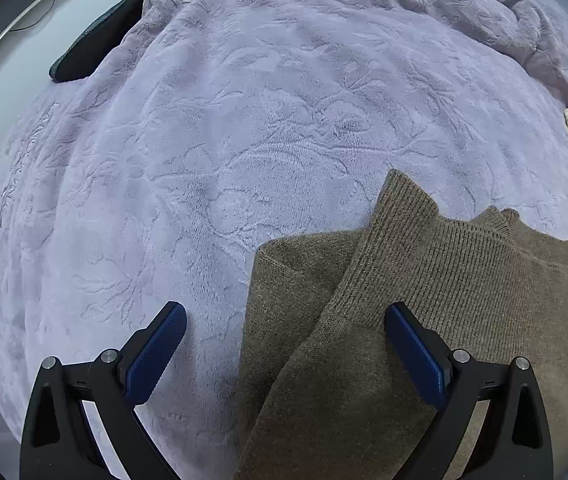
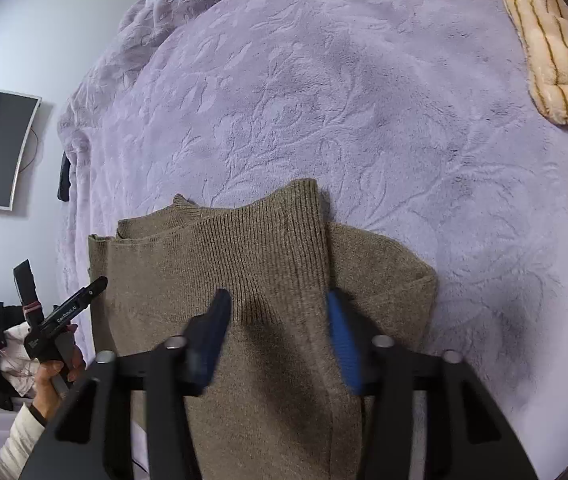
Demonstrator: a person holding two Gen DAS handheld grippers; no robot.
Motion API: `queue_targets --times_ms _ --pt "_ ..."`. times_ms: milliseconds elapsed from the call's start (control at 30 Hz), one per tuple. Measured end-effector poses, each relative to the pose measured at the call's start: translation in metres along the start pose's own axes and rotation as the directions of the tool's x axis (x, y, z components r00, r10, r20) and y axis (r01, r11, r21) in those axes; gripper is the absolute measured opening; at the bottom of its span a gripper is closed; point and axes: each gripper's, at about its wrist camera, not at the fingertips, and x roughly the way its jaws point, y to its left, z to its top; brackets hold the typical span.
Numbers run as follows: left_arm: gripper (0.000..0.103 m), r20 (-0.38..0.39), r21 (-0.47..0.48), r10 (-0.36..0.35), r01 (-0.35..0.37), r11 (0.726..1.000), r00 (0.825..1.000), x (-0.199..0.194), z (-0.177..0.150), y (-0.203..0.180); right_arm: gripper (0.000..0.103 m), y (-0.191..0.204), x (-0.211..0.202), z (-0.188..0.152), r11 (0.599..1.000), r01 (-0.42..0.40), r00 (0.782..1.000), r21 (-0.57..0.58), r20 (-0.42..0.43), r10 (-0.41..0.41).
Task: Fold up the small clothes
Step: 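Grasp the folded sweater side edge with the right tool and fold it inward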
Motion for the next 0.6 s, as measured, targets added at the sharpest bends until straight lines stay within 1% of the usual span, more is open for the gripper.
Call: queue_targets --times_ms 33,100,167,200,267,333,400,433,467,500,533,567,600 --pt "0.101 -0.006 -0.007 0.003 -0.003 1.0 1.0 0.003 0.0 0.001 0.013 0.001 0.001 0.0 1.0 0.03 1.0 -0.006 0.006 -0.03" --pt "0.102 -0.025 -0.018 -0.004 0.004 1.0 1.0 0.013 0.001 0.003 0.012 -0.002 0.004 0.002 0.996 0.088 0.996 0.005 0.019 -0.088" --pt "0.103 -0.027 -0.031 -0.016 0.015 0.999 1.0 0.018 0.001 0.005 0.011 -0.012 0.005 0.005 0.987 0.156 0.987 0.035 0.031 -0.157" --pt "0.103 -0.023 -0.038 -0.021 0.02 0.999 1.0 0.017 0.0 0.007 0.011 -0.015 0.004 0.005 0.987 0.152 0.987 0.049 0.036 -0.154" --pt "0.103 -0.013 -0.036 -0.016 0.015 0.999 1.0 0.011 -0.002 0.008 0.012 -0.016 -0.001 0.003 0.99 0.121 0.991 0.066 0.05 -0.124" --pt "0.103 -0.006 -0.009 -0.006 0.006 1.0 1.0 0.005 -0.007 0.008 0.016 -0.013 -0.01 -0.002 0.991 0.125 0.99 0.04 0.059 -0.127" --pt "0.103 -0.011 0.01 -0.022 0.022 1.0 1.0 -0.003 -0.013 0.011 0.022 -0.011 -0.018 -0.011 0.992 0.123 0.991 0.019 0.056 -0.124" --pt "0.103 -0.009 0.012 -0.038 0.038 0.999 0.999 -0.008 -0.018 0.013 0.025 -0.011 -0.025 -0.018 0.994 0.106 0.993 0.012 0.054 -0.107" --pt "0.103 -0.005 0.013 -0.057 0.057 0.998 0.998 -0.015 -0.024 0.016 0.035 -0.011 -0.03 -0.027 0.996 0.089 0.995 0.01 0.052 -0.089" --pt "0.103 0.001 0.014 -0.078 0.078 0.997 0.997 -0.022 -0.03 0.019 0.05 -0.011 -0.036 -0.036 0.997 0.072 0.996 0.014 0.05 -0.073" --pt "0.103 0.006 0.016 -0.102 0.102 0.995 0.995 -0.029 -0.038 0.021 0.056 -0.013 -0.042 -0.05 0.999 0.05 0.997 0.023 0.051 -0.051" --pt "0.103 0.009 0.019 -0.125 0.125 0.992 0.992 -0.036 -0.046 0.024 0.058 -0.013 -0.046 -0.062 0.999 0.039 0.998 0.028 0.05 -0.04" --pt "0.103 0.009 0.024 -0.151 0.151 0.988 0.988 -0.043 -0.056 0.025 0.058 -0.014 -0.049 -0.074 0.999 0.034 0.998 0.032 0.047 -0.035"
